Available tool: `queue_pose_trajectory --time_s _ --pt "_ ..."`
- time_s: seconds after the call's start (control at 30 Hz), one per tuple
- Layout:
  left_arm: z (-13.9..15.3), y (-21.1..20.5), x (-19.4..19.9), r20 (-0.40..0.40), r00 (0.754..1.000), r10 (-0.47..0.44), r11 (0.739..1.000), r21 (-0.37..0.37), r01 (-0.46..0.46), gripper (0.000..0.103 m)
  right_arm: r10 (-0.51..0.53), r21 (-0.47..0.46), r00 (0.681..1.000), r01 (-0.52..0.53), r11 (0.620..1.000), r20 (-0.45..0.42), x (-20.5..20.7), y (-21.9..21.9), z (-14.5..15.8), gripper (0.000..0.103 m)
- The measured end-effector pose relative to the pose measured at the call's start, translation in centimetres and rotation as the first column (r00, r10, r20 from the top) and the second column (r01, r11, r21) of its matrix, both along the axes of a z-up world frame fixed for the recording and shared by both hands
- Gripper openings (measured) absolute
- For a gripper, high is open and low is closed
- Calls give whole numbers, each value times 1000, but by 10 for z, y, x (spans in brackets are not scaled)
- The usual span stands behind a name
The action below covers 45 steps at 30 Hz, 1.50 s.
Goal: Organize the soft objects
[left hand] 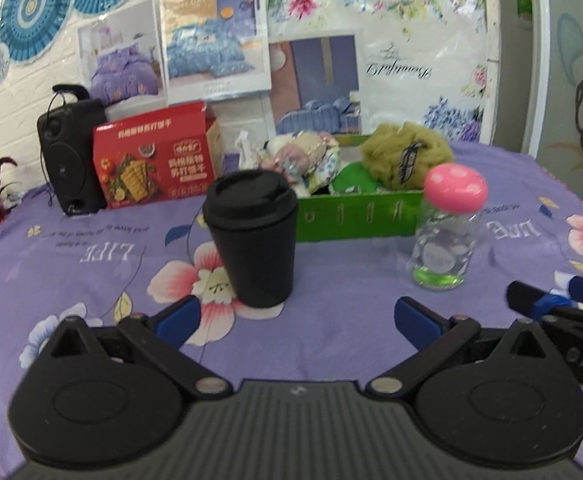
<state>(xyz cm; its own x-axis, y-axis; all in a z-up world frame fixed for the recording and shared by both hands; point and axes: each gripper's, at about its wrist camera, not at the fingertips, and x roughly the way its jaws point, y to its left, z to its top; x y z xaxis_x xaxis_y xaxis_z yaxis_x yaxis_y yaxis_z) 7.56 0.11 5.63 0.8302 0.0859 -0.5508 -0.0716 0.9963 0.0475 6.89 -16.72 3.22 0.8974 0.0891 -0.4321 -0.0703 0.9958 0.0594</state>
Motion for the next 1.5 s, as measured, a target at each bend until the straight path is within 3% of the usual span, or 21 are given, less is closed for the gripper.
queue_pose_trajectory --time_s 0.57,0.9,1.5 --pt "-12 13 4 -83 995 62 998 14 -61 103 23 2 1000 -23 1000 -11 -8 0 0 51" --pt "-18 4 -5 -136 990 24 1000 6 -23 103 11 2 991 -11 1000 -132 -6 -8 -17 51" --pt "-16 0 -12 -142 990 3 1000 10 -2 103 40 1 994 -40 999 -104 -16 -4 -10 52"
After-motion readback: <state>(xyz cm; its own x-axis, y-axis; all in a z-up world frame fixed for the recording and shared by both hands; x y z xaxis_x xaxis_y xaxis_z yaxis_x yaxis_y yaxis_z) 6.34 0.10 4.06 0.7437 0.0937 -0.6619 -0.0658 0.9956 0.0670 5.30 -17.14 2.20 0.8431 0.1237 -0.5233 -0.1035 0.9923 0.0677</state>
